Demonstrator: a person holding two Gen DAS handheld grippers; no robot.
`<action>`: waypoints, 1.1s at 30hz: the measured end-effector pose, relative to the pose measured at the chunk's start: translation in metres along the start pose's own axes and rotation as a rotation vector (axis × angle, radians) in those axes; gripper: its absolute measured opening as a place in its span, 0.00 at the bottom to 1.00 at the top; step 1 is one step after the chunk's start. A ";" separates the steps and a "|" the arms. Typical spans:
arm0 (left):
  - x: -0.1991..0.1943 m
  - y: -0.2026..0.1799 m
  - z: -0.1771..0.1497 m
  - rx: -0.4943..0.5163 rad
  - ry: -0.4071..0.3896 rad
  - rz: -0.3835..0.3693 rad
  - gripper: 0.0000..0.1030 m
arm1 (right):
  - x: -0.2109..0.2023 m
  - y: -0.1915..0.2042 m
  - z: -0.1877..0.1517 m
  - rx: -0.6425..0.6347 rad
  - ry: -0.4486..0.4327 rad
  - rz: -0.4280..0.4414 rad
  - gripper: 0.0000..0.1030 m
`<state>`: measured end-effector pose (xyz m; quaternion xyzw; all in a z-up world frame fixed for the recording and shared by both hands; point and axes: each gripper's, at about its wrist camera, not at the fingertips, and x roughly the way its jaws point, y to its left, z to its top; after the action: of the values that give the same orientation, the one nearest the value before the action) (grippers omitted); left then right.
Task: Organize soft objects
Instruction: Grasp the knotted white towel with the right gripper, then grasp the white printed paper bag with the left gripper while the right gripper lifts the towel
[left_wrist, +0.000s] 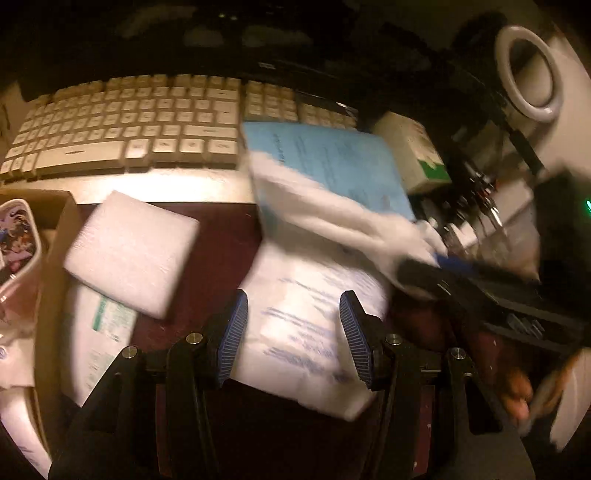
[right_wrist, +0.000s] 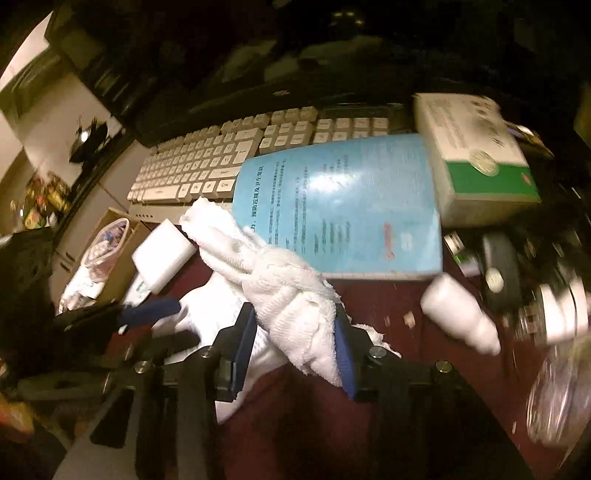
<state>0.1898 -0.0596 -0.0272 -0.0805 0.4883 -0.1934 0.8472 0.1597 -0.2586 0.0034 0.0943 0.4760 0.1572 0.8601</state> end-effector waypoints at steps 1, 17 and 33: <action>0.000 0.003 0.002 -0.016 -0.011 0.011 0.50 | -0.007 -0.007 -0.009 0.068 -0.009 0.005 0.39; -0.019 0.009 -0.032 -0.079 0.035 -0.134 0.51 | -0.013 -0.014 -0.047 0.199 -0.070 0.020 0.39; -0.010 0.035 -0.057 -0.384 0.087 -0.361 0.52 | -0.008 -0.006 -0.058 0.184 -0.071 0.053 0.39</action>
<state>0.1454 -0.0204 -0.0597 -0.3169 0.5296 -0.2485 0.7465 0.1075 -0.2660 -0.0232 0.1912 0.4548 0.1320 0.8598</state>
